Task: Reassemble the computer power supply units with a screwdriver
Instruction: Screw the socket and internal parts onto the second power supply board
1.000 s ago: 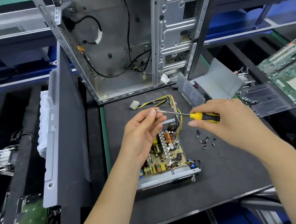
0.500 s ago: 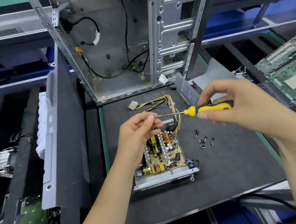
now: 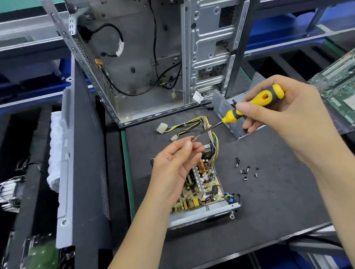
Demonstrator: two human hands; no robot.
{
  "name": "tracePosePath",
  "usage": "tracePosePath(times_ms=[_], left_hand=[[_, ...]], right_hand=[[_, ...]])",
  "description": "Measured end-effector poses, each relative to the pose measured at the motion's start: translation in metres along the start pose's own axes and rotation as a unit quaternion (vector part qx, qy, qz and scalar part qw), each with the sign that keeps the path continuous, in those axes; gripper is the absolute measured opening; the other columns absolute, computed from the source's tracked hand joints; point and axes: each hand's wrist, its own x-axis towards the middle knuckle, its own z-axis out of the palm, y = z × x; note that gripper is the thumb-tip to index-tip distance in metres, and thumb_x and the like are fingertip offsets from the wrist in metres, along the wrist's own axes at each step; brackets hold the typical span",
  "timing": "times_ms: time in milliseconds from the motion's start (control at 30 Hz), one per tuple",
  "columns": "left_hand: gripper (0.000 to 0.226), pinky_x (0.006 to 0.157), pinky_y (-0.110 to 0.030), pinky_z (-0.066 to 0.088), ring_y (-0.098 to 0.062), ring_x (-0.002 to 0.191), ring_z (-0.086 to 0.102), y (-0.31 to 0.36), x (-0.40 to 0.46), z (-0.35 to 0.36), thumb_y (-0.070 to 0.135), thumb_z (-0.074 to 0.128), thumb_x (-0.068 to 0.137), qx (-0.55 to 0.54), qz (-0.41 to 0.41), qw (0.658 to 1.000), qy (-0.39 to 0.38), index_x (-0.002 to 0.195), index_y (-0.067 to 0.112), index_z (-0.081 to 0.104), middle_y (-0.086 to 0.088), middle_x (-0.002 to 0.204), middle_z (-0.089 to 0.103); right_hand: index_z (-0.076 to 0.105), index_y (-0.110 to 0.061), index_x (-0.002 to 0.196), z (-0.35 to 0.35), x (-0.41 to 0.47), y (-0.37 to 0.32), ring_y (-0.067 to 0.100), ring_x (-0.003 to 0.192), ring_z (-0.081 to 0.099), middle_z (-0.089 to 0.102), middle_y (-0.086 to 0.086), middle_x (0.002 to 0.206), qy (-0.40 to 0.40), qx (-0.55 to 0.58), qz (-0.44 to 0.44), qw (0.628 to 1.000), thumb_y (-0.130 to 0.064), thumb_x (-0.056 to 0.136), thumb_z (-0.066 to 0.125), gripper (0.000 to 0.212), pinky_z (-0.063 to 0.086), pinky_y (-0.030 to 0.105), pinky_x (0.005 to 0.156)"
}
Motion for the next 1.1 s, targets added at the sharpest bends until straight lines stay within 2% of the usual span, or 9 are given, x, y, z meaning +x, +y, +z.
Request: tracePosePath(times_ms=[167, 233, 267, 367, 467, 533, 733, 900, 1100], left_hand=[[0.024, 0.076, -0.023, 0.057, -0.026, 0.095, 0.072, 0.008, -0.002, -0.005, 0.011, 0.066, 0.085, 0.073, 0.001, 0.997, -0.007, 0.107, 0.0, 0.068, -0.017, 0.096, 0.074], [0.013, 0.072, -0.022, 0.056, -0.02, 0.083, 0.073, 0.012, -0.004, -0.006, 0.011, 0.065, 0.091, 0.212, 0.055, 0.975, 0.021, 0.101, 0.004, 0.07, -0.008, 0.086, 0.075], [0.009, 0.067, -0.019, 0.054, -0.012, 0.073, 0.071, 0.012, -0.005, -0.007, 0.015, 0.065, 0.093, 0.333, 0.106, 0.936, 0.042, 0.095, 0.009, 0.071, -0.001, 0.077, 0.073], [0.012, 0.066, -0.021, 0.045, -0.004, 0.077, 0.059, 0.007, -0.011, -0.004, 0.032, 0.065, 0.091, 0.656, 0.245, 0.713, -0.037, 0.085, 0.024, 0.071, 0.012, 0.077, 0.067], [0.015, 0.082, -0.032, 0.04, -0.009, 0.104, 0.048, -0.005, -0.004, 0.007, 0.036, 0.06, 0.095, 0.785, 0.182, 0.554, -0.212, 0.103, 0.034, 0.071, 0.017, 0.101, 0.068], [0.023, 0.097, -0.033, 0.028, -0.011, 0.113, 0.043, -0.014, 0.005, 0.013, 0.03, 0.06, 0.095, 0.804, 0.159, 0.489, -0.299, 0.117, 0.031, 0.067, 0.014, 0.112, 0.067], [0.028, 0.113, -0.038, 0.0, -0.014, 0.114, 0.049, -0.03, 0.004, 0.014, 0.027, 0.053, 0.099, 0.809, 0.131, 0.45, -0.355, 0.125, 0.027, 0.063, 0.009, 0.114, 0.066], [0.026, 0.116, -0.033, -0.012, -0.004, 0.108, 0.051, -0.021, -0.003, 0.001, 0.038, 0.047, 0.101, 0.76, 0.125, 0.547, -0.328, 0.113, 0.029, 0.069, 0.013, 0.107, 0.067], [0.014, 0.116, -0.031, 0.005, -0.002, 0.093, 0.039, -0.023, 0.001, 0.001, 0.03, 0.067, 0.09, 0.751, 0.094, 0.582, -0.297, 0.1, 0.022, 0.07, 0.017, 0.086, 0.057]], right_hand=[[0.061, -0.004, 0.087, -0.001, 0.0, 0.0, 0.025, 0.056, 0.067, 0.065, 0.009, 0.066, -0.001, -0.006, 0.003, 1.0, -0.022, 0.076, 0.077, 0.026, 0.053, 0.025, 0.051], [0.061, -0.005, 0.087, -0.002, 0.001, 0.001, 0.026, 0.056, 0.067, 0.065, 0.01, 0.067, -0.002, -0.006, 0.004, 1.0, -0.022, 0.077, 0.076, 0.025, 0.053, 0.025, 0.051], [0.061, -0.006, 0.086, -0.002, 0.0, 0.001, 0.026, 0.057, 0.067, 0.065, 0.01, 0.067, -0.004, -0.01, 0.004, 1.0, -0.022, 0.077, 0.076, 0.024, 0.053, 0.025, 0.051], [0.061, -0.009, 0.084, -0.006, -0.001, 0.003, 0.027, 0.057, 0.066, 0.064, 0.01, 0.066, 0.0, -0.029, 0.004, 1.0, -0.022, 0.08, 0.075, 0.02, 0.052, 0.026, 0.051], [0.059, -0.01, 0.083, -0.013, -0.005, 0.005, 0.024, 0.054, 0.065, 0.064, 0.008, 0.062, 0.018, -0.062, -0.003, 0.998, -0.015, 0.084, 0.072, 0.014, 0.05, 0.024, 0.049], [0.058, -0.009, 0.081, -0.018, -0.009, 0.007, 0.02, 0.051, 0.064, 0.063, 0.006, 0.06, 0.033, -0.089, -0.004, 0.995, -0.011, 0.084, 0.07, 0.013, 0.048, 0.021, 0.048], [0.056, -0.017, 0.077, -0.023, -0.026, 0.023, 0.015, 0.049, 0.062, 0.063, 0.007, 0.06, 0.029, -0.162, 0.055, 0.985, -0.01, 0.082, 0.07, 0.017, 0.048, 0.019, 0.049], [0.055, -0.028, 0.078, -0.016, -0.041, 0.04, 0.017, 0.056, 0.062, 0.063, -0.001, 0.071, -0.023, -0.184, 0.102, 0.977, -0.016, 0.078, 0.071, 0.02, 0.052, 0.033, 0.056], [0.055, -0.028, 0.077, -0.014, -0.045, 0.048, 0.015, 0.055, 0.063, 0.061, -0.001, 0.068, 0.019, -0.196, 0.096, 0.976, -0.018, 0.079, 0.07, 0.018, 0.053, 0.039, 0.058]])
